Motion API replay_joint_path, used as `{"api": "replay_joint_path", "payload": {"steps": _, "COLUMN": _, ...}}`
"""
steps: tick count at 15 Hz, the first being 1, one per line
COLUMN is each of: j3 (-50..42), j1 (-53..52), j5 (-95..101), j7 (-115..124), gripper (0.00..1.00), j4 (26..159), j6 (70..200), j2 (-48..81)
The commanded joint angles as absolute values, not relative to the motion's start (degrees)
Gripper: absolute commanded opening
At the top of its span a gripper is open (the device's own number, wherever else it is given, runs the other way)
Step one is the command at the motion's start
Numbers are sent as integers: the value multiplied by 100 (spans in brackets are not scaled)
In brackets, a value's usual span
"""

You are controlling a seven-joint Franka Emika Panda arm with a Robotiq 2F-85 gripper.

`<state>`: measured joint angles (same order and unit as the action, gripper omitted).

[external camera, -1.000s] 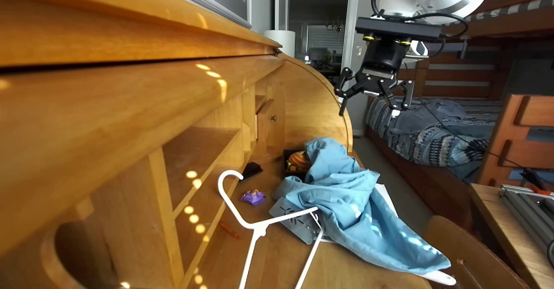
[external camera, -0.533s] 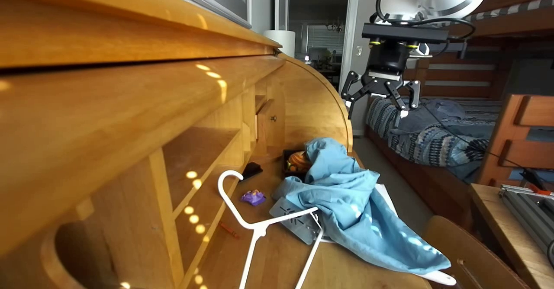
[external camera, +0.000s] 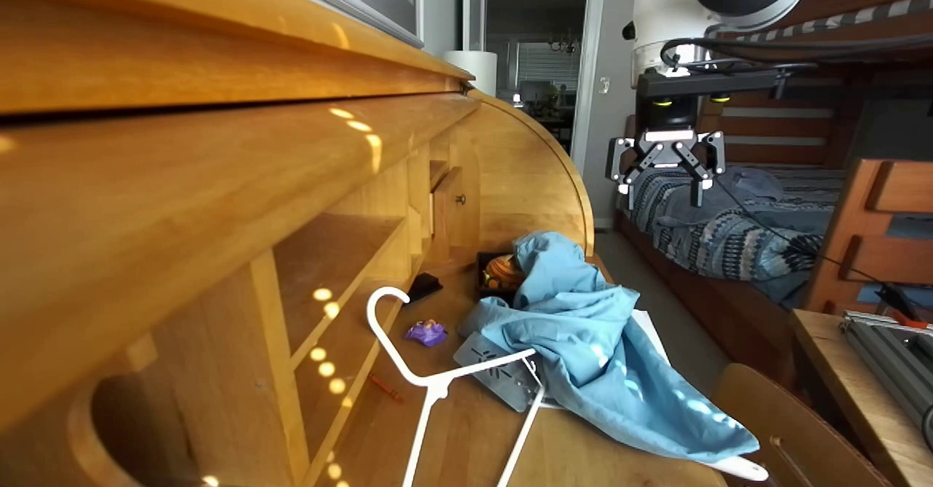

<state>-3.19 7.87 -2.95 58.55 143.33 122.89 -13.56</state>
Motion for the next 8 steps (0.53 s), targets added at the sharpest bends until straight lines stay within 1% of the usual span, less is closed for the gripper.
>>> {"api": "replay_joint_path", "payload": {"steps": 1, "j3": -179, "j1": 822, "j5": 429, "j7": 5620, "gripper": 100, "j4": 14196, "j6": 12697, "j2": -1141}}
{"api": "replay_joint_path", "payload": {"steps": 3, "j3": -127, "j1": 768, "j5": 500, "j7": 5671, "gripper": 100, "j4": 14226, "j6": 13274, "j2": -965}}
{"api": "replay_joint_path", "payload": {"steps": 8, "j3": -43, "j1": 473, "j5": -194, "j7": 5701, "gripper": 100, "j4": 14327, "j6": 14603, "j2": -395}}
